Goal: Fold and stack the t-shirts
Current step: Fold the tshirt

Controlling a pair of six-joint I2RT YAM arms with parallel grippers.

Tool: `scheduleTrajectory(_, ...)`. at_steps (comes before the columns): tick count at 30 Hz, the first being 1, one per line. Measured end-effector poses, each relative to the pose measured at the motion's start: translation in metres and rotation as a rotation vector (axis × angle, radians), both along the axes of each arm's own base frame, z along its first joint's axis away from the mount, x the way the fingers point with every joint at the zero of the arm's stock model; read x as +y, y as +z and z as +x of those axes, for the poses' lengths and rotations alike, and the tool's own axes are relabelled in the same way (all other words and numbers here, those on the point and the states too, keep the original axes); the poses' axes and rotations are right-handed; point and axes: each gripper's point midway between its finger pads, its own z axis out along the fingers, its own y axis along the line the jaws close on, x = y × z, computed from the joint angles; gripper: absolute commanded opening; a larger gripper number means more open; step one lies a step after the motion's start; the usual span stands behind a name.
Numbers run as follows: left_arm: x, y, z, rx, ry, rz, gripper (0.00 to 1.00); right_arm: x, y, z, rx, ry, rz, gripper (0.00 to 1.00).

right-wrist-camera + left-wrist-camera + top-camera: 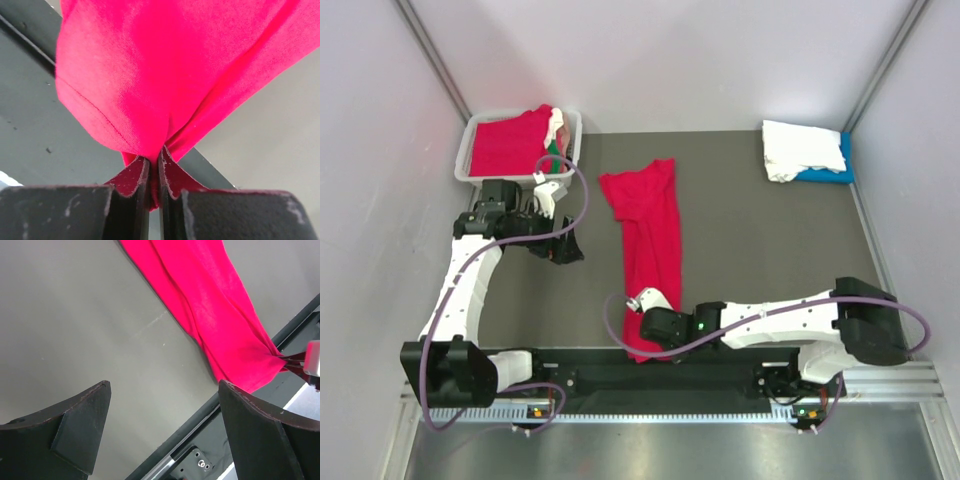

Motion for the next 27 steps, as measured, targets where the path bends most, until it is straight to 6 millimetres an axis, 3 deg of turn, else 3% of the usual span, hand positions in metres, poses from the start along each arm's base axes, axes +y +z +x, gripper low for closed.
scheduleTrajectory(6,0.000,0.000,0.002,0.002,0.000,-0.001,0.93,-0.002,0.003,-0.001,-0.002,0.016,-0.017,0.01)
scheduleTrajectory(11,0.000,0.000,0.004,0.007,0.000,0.000,0.93,0.019,0.020,0.017,-0.029,0.051,-0.006,0.01)
scheduleTrajectory(12,0.000,0.000,0.004,0.005,0.000,0.000,0.93,0.029,0.029,0.028,-0.043,0.058,0.014,0.01)
scheduleTrajectory(21,0.000,0.002,0.005,-0.004,-0.003,0.003,0.93,0.045,0.073,0.148,-0.135,-0.070,0.097,0.02)
scheduleTrajectory(24,0.001,0.002,0.006,-0.006,-0.003,0.009,0.93,0.044,0.077,0.177,-0.156,-0.094,0.109,0.02)
scheduleTrajectory(27,0.002,0.001,0.006,-0.008,-0.004,0.013,0.93,0.039,0.068,0.195,-0.143,-0.103,0.092,0.01)
